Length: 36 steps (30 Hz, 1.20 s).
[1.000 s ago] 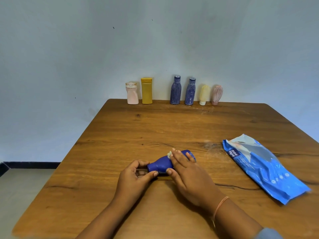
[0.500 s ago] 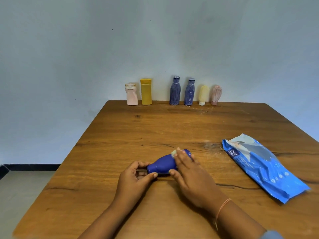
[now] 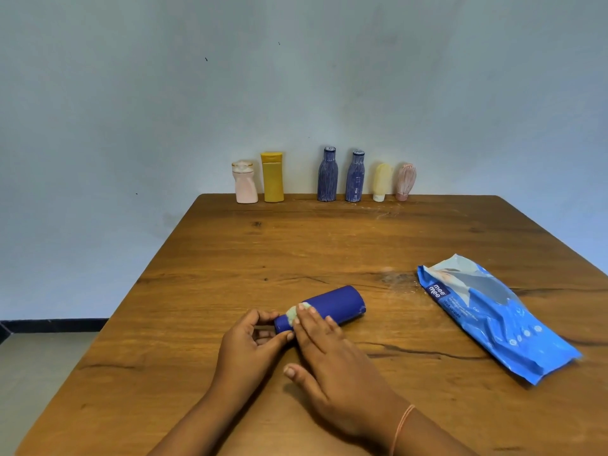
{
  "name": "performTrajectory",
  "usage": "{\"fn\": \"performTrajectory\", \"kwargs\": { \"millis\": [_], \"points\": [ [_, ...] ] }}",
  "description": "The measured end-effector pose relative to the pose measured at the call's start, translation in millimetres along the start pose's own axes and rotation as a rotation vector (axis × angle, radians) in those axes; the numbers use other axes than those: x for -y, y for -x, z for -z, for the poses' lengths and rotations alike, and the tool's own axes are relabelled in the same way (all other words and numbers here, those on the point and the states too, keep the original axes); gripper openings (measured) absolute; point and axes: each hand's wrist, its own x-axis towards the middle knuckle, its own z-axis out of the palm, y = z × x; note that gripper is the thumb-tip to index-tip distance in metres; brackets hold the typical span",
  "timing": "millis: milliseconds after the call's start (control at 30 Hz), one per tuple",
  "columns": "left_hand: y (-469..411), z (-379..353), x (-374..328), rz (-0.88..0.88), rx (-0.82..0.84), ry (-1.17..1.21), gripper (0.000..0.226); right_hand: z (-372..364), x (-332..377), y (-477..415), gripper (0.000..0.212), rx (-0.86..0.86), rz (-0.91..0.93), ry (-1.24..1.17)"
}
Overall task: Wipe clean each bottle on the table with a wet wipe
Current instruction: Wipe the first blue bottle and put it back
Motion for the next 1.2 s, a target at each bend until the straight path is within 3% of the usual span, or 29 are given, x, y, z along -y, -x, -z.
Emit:
{"fn": "performTrajectory", "kwargs": {
  "millis": [133, 233, 467, 567, 633, 733, 833, 900, 1033, 1200],
  "points": [
    [0, 0, 1, -0.003, -0.016, -0.042, 0.03, 6, -36, -3, 0.09, -0.073, -0.241, -0.01],
    [-1, 0, 0, -0.003, -0.017, -0.077, 0.029, 12, -41, -5, 0.091, -0.072, -0.305, -0.083],
    [1, 0, 0, 0.011, -0.006, -0.042, 0.029, -2, 12, -4, 0.089, 0.016, 0.009, -0.071],
    [2, -1, -3, -0.008, 0.008, -0.034, 0.027, -7, 5, -7, 0.083, -0.087, 0.033, 0.013],
    [3, -2, -4, -0.024, -0.003, -0.037, 0.029, -8, -11, -8, 0.085, -0.175, -0.028, 0.072],
    [1, -2, -4, -0.024, -0.022, -0.06, 0.029, 3, -39, -6, 0.097, -0.149, -0.194, 0.021],
    [2, -2, -4, -0.014, -0.011, -0.083, 0.028, 14, -48, -5, 0.075, -0.14, -0.316, -0.028],
    [2, -1, -5, -0.015, -0.008, -0.096, 0.027, 10, -46, -6, 0.072, -0.135, -0.335, -0.05],
    [1, -1, -4, -0.011, -0.004, -0.092, 0.026, -4, -26, -8, 0.089, -0.121, -0.209, -0.034],
    [3, -1, -4, -0.013, 0.009, -0.071, 0.022, -11, 10, -6, 0.082, -0.089, -0.02, -0.036]
  ]
}}
